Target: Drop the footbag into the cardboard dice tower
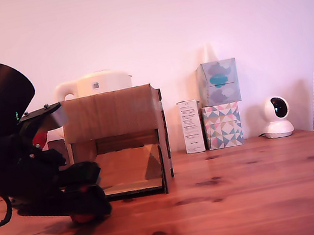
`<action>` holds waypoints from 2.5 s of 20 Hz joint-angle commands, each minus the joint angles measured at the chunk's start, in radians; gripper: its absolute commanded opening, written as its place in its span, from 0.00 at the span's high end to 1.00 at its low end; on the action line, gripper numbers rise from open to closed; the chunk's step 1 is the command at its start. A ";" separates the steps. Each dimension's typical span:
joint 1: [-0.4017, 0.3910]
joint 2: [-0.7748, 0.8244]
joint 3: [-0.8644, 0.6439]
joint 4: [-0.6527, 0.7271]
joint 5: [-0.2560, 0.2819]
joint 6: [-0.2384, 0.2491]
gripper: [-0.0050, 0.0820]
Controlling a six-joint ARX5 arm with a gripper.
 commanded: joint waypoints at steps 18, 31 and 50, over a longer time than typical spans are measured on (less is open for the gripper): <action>-0.004 -0.623 -0.002 -0.433 0.072 -0.035 0.82; -0.003 -0.484 0.129 0.103 0.057 0.029 0.82; 0.038 -0.052 0.829 -0.720 0.061 0.029 0.33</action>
